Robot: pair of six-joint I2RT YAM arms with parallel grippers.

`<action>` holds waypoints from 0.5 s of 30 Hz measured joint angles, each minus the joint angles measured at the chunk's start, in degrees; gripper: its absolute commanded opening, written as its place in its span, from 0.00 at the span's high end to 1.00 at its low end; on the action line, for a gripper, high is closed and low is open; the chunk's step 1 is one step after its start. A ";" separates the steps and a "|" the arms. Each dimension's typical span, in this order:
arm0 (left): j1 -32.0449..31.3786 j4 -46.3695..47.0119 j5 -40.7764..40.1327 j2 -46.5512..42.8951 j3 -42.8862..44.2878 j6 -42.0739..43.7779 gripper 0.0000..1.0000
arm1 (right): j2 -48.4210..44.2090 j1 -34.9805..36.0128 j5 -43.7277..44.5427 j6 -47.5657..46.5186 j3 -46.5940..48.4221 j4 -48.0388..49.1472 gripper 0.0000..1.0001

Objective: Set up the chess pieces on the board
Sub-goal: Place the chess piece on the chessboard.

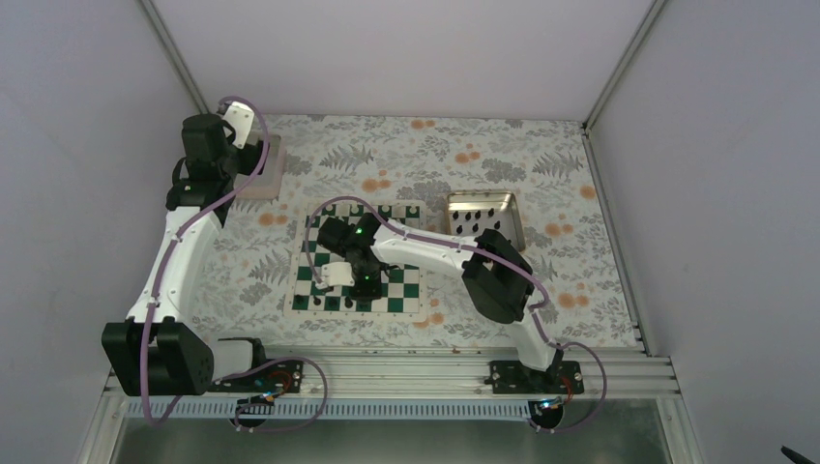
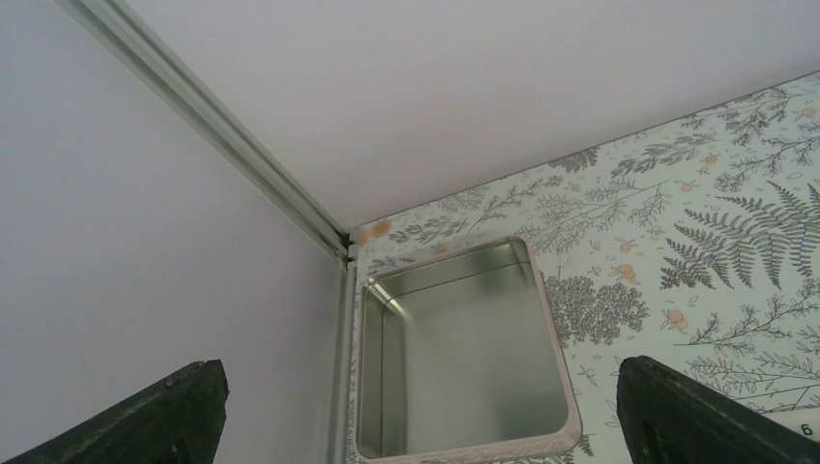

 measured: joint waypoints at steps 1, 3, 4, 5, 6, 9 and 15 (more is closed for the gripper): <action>0.00 0.02 0.02 0.00 0.00 0.02 0.00 | 0.00 0.00 -0.04 -0.02 0.00 -0.09 0.67; 0.00 0.04 0.15 0.00 0.00 0.00 0.00 | -0.02 0.00 0.00 -0.02 0.00 -0.20 0.66; 0.00 0.07 0.17 0.00 0.00 0.02 0.00 | -0.07 -0.02 0.02 -0.02 0.00 -0.22 0.66; 0.00 0.09 0.17 0.00 0.00 0.02 0.00 | -0.20 -0.07 0.00 -0.02 0.02 -0.28 0.65; 0.00 0.11 0.17 0.00 0.00 0.02 0.00 | -0.42 -0.15 -0.09 -0.02 0.17 -0.57 0.63; 0.11 0.13 0.15 0.00 0.00 0.04 0.00 | -2.47 -1.07 -1.22 -0.22 1.31 -1.79 0.58; 0.37 0.00 0.17 0.00 0.48 0.07 0.00 | -17.35 -8.22 -4.70 -0.70 1.97 -2.69 0.57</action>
